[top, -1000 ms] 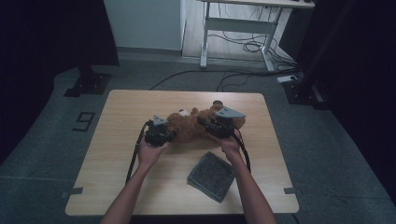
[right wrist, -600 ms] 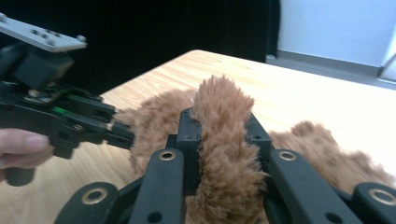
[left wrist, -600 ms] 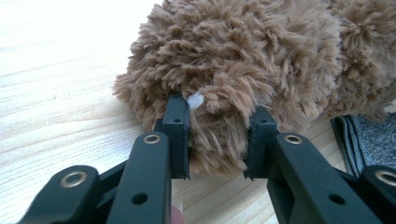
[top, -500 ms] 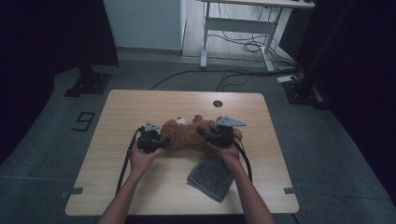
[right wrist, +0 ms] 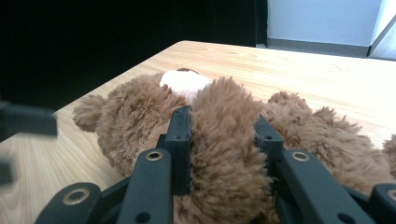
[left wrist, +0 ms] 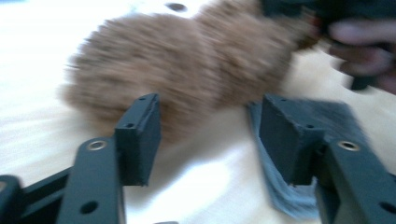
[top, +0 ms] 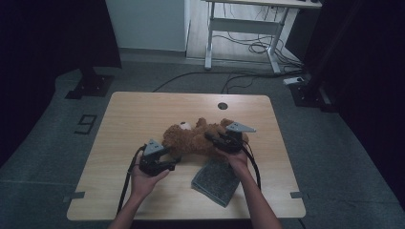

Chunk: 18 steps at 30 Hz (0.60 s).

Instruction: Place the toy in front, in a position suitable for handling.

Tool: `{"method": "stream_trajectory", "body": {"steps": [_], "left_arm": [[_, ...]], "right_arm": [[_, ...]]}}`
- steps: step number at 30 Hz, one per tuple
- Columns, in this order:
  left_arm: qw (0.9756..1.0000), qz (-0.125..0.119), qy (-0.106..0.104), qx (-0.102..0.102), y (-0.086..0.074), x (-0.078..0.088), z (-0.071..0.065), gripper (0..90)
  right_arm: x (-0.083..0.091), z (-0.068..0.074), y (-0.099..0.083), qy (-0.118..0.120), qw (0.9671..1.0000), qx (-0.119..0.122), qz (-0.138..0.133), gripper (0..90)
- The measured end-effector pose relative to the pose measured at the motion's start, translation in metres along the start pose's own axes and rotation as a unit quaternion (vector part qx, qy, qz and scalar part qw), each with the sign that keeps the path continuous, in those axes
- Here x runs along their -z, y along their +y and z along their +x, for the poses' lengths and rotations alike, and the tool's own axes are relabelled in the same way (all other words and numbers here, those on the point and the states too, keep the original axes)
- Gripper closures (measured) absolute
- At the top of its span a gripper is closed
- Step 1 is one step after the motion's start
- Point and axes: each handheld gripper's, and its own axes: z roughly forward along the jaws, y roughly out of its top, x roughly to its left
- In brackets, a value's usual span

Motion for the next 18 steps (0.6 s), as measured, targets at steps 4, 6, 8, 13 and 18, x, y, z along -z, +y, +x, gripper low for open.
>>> {"method": "stream_trajectory", "body": {"steps": [4, 6, 8, 13, 18], "left_arm": [[0.9992, 0.027, -0.016, -0.024, -0.004, -0.017, -0.019, 29.8], [0.9974, 0.05, -0.033, -0.04, -0.007, -0.037, -0.035, 27.1], [0.9956, 0.067, -0.041, -0.051, -0.009, -0.049, -0.045, 23.1], [0.9928, 0.087, -0.058, -0.058, -0.011, -0.073, -0.065, 18.3], [0.9894, 0.098, -0.079, -0.072, -0.013, -0.087, -0.089, 16.9]], "right_arm": [[0.0, 0.0, 0.0, -0.001, 1.0, -0.005, 0.002, 66.7], [0.0, 0.0, 0.0, -0.003, 1.0, -0.008, 0.004, 66.3], [0.0, 0.0, 0.0, -0.003, 0.9999, -0.011, 0.006, 65.7], [0.001, -0.001, 0.0, -0.006, 0.9999, -0.006, 0.009, 64.2], [0.002, -0.002, 0.0, -0.011, 0.9999, -0.004, 0.011, 63.5]]}}
